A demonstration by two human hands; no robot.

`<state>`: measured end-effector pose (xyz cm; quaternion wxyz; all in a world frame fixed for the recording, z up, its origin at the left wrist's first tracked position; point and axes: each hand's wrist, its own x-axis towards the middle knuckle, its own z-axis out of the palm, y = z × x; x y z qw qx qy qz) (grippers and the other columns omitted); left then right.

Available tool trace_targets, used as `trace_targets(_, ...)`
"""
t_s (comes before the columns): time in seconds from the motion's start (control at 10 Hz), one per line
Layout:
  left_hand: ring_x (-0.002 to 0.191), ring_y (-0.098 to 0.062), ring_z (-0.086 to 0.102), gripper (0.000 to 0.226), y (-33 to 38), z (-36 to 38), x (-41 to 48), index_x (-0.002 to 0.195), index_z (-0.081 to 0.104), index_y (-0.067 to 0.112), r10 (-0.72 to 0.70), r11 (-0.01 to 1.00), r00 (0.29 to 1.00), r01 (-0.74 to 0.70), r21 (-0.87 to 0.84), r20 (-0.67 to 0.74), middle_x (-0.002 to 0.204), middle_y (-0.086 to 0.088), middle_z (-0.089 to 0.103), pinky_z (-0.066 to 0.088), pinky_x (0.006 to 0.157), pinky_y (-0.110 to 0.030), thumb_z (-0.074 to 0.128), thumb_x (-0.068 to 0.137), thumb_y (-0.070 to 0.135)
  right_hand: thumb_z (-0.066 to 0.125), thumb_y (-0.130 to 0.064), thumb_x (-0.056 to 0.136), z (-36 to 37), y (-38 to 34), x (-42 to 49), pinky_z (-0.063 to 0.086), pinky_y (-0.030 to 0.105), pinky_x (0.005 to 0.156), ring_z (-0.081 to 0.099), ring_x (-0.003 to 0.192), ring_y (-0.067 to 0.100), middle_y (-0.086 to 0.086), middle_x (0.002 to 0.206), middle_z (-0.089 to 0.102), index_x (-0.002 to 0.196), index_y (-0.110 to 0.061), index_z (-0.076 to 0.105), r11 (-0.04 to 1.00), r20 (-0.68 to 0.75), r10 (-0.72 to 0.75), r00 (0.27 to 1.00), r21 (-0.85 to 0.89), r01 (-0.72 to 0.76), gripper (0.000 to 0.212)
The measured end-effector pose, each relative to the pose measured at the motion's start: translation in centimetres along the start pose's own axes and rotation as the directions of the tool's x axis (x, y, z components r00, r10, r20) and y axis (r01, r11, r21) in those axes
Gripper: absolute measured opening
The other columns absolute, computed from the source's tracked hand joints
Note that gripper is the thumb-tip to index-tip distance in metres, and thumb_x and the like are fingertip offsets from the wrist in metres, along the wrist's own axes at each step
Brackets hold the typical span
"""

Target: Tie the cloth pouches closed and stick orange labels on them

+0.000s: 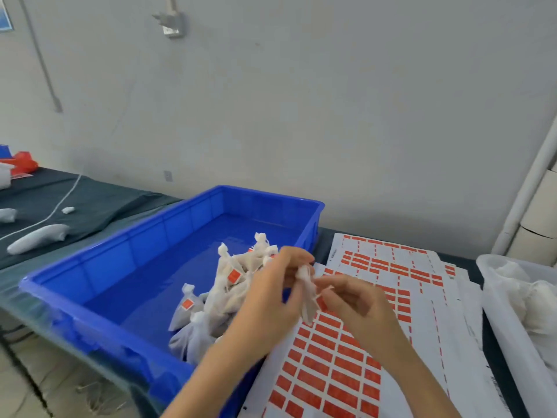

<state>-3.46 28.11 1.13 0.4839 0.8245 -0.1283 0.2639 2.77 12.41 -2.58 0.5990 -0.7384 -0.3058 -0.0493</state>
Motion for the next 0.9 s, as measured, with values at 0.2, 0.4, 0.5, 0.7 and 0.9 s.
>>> trace_targets(0.2, 0.087, -0.004, 0.067, 0.019, -2.5, -5.3, 3.2, 0.103, 0.062, 0.019, -0.008, 0.998, 0.998, 0.012, 0.067, -0.065, 0.086, 0.008, 0.069, 0.051, 0.072, -0.012, 0.055, 0.092, 0.005, 0.066, -0.033, 0.088, 5.2, -2.4, 5.2, 0.055, 0.019, 0.073, 0.070, 0.076, 0.007, -0.011, 0.084, 0.073, 0.101, -0.022, 0.072, 0.999, 0.077, -0.033, 0.996, -0.010, 0.033, 0.018)
trace_targets(0.4, 0.081, 0.003, 0.062, 0.016, -7.0, -7.6, 5.7, 0.104, 0.066, 0.022, -0.059, 0.946, 0.990, 0.096, 0.311, -0.126, 0.085, 0.016, 0.067, 0.048, 0.073, -0.013, 0.063, 0.090, 0.017, 0.068, -0.044, 0.084, 8.8, -1.5, 10.3, 0.050, 0.009, 0.063, 0.066, 0.068, -0.003, -0.015, 0.074, 0.067, 0.084, -0.024, 0.068, 0.982, 0.019, 0.060, 0.998, -0.182, -0.056, 0.020)
trace_targets(0.5, 0.077, -0.003, 0.062, 0.010, -8.9, -7.7, 6.6, 0.096, 0.068, 0.020, -0.115, 0.909, 0.978, 0.175, 0.377, -0.176, 0.080, 0.012, 0.068, 0.050, 0.071, -0.022, 0.063, 0.089, 0.027, 0.068, -0.044, 0.083, 10.1, -0.5, 12.0, 0.043, 0.004, 0.051, 0.061, 0.059, -0.005, -0.017, 0.066, 0.062, 0.076, -0.024, 0.065, 0.964, -0.035, 0.079, 0.996, -0.250, -0.085, 0.022)
trace_targets(0.7, 0.074, -0.008, 0.061, 0.006, -11.4, -7.5, 8.2, 0.084, 0.066, 0.017, -0.213, 0.870, 0.957, 0.278, 0.408, -0.197, 0.078, 0.007, 0.065, 0.044, 0.061, -0.015, 0.064, 0.089, 0.018, 0.064, -0.045, 0.086, 11.8, 0.4, 13.7, 0.054, 0.024, 0.058, 0.063, 0.064, 0.008, -0.011, 0.064, 0.063, 0.074, -0.020, 0.068, 0.887, -0.072, 0.067, 0.995, -0.452, -0.092, 0.029)
trace_targets(0.9, 0.084, -0.019, 0.064, 0.015, -12.3, -7.0, 8.1, 0.099, 0.065, 0.013, -0.344, 0.795, 0.938, 0.320, 0.515, -0.051, 0.095, -0.003, 0.069, 0.056, 0.075, -0.037, 0.055, 0.089, 0.011, 0.058, -0.037, 0.090, 12.2, 1.5, 12.8, 0.052, 0.043, 0.082, 0.062, 0.074, 0.020, 0.001, 0.075, 0.068, 0.081, -0.016, 0.073, 0.791, 0.004, 0.138, 0.990, -0.602, -0.107, 0.027)
